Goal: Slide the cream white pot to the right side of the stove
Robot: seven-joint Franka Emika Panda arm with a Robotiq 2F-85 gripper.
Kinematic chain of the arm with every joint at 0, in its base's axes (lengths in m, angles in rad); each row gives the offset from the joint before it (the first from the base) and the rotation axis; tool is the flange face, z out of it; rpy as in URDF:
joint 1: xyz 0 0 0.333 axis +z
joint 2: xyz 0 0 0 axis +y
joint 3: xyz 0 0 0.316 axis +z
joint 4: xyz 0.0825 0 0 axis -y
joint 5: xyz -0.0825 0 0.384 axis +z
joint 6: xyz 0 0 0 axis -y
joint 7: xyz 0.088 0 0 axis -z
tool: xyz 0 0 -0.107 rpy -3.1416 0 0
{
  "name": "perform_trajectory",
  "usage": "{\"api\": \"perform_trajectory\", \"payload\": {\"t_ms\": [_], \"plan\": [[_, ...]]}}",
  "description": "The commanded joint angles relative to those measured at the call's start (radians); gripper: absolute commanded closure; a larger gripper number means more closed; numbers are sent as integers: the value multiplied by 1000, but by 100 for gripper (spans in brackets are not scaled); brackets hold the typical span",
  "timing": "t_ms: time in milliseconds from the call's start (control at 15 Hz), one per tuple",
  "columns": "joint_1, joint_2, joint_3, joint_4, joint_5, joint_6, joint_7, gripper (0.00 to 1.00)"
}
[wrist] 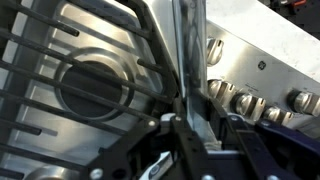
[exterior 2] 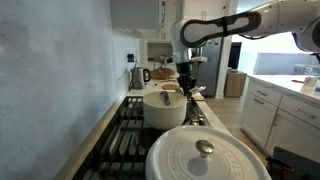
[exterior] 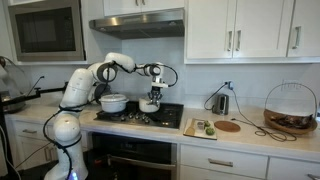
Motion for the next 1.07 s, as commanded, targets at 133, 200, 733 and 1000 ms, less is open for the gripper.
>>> {"api": "perform_trajectory", "payload": {"t_ms": [133, 200, 733, 1000], "plan": [[-10, 36, -27, 108, -29, -44, -3, 93], [-6, 38, -26, 118, -31, -48, 0, 93], [-4, 56, -41, 161, -53, -53, 9, 93], [-14, 67, -55, 174, -51, -56, 7, 93]]}}
